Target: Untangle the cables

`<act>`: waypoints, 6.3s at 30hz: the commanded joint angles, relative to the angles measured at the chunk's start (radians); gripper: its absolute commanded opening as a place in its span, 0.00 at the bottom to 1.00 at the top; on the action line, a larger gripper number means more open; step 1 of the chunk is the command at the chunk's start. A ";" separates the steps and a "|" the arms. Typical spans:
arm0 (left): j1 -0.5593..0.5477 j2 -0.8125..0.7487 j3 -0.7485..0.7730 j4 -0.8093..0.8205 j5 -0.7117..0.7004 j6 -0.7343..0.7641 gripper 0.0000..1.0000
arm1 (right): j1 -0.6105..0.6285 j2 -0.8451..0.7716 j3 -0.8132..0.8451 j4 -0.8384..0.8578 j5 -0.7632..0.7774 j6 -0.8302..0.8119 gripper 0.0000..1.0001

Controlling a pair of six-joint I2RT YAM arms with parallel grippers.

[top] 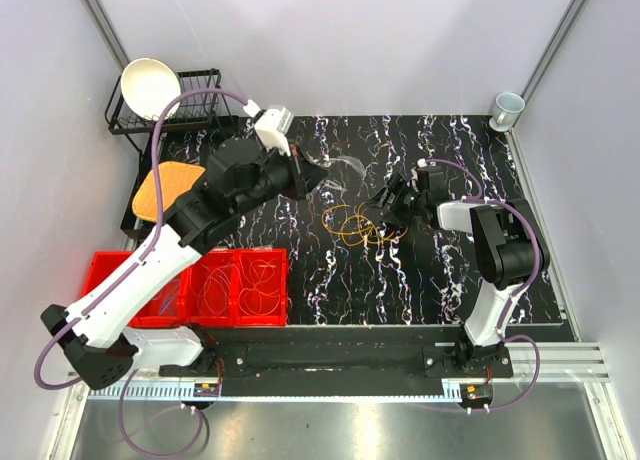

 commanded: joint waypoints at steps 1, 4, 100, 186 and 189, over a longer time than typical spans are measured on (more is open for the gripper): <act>-0.002 -0.006 -0.041 0.047 0.075 0.068 0.00 | 0.008 0.000 0.001 0.030 -0.015 -0.004 0.79; -0.002 -0.013 -0.061 0.064 0.097 0.074 0.00 | 0.008 -0.055 -0.056 0.160 -0.076 0.019 0.80; 0.006 -0.497 -0.098 -0.533 -0.931 0.028 0.00 | 0.040 -0.080 -0.159 0.521 -0.255 0.160 0.00; 1.052 -0.385 -0.165 -0.435 -1.123 0.022 0.00 | 0.042 0.121 -0.140 0.776 -0.369 0.345 0.00; 1.133 -0.346 -0.155 -0.459 -1.102 -0.062 0.00 | 0.043 0.158 -0.142 0.842 -0.387 0.384 0.00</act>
